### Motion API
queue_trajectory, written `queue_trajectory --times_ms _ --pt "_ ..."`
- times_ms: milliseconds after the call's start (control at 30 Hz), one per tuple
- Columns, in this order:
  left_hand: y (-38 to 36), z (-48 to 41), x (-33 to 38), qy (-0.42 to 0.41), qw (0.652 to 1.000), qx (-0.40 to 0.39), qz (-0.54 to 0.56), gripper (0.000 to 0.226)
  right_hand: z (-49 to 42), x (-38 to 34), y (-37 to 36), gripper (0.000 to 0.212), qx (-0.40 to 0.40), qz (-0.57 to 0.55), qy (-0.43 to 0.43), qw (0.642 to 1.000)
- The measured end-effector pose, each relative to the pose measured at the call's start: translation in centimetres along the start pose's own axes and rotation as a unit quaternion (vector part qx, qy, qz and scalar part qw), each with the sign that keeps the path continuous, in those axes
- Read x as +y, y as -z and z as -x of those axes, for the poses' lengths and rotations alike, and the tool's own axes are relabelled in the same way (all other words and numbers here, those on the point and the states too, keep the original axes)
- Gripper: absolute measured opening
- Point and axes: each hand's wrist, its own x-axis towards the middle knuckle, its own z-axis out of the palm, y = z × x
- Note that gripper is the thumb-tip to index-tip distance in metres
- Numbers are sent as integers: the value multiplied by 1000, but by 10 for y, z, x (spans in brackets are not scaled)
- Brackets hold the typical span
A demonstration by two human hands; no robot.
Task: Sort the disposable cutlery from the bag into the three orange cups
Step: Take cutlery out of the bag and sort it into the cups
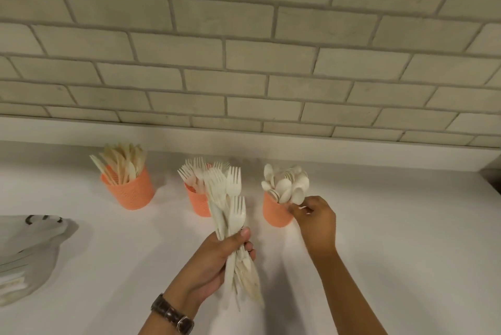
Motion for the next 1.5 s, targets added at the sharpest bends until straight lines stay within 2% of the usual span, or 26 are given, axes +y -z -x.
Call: queue_trajectory --times_ms 67,133,200,267,367,433,633,833,967,1133,1200,1300,1500 --pt "-2 2 3 11 1000 -21 19 8 13 -4 5 22 6 -44 -32 998" --pt "0 2 6 14 999 -32 16 14 31 -5 7 29 29 -85 -79 993" --pt "3 2 7 9 999 -39 -14 26 54 -14 8 20 22 -102 -98 990" --pt "6 1 6 -9 998 -46 -51 40 74 -28 7 11 -44 -140 -91 985" --pt "4 3 2 -50 990 -66 -116 57 92 -56 3 12 -161 -200 -46 966" --pt "1 4 0 -66 985 -86 -131 67 94 -68 2 10 -194 -227 -43 954" --pt "5 14 0 -65 988 -106 -91 73 93 -79 1 9 -255 -261 -71 929" --pt "19 33 7 -72 987 -101 -100 72 105 -80 -23 17 -257 -251 -51 932" --pt "29 40 13 -88 983 -79 -138 74 114 -83 -40 8 -204 -263 -25 943" --pt "34 44 8 -85 984 -54 -147 56 116 -94 -47 35 -165 -245 -34 955" --pt "36 44 6 -86 985 -44 -141 61 118 -97 -47 30 -189 -242 -36 951" --pt "40 47 9 -90 985 -43 -138 67 122 -98 -45 12 -244 -271 -52 930" --pt "45 49 6 -75 988 -25 -130 71 116 -98 -41 10 -281 -250 -38 926"
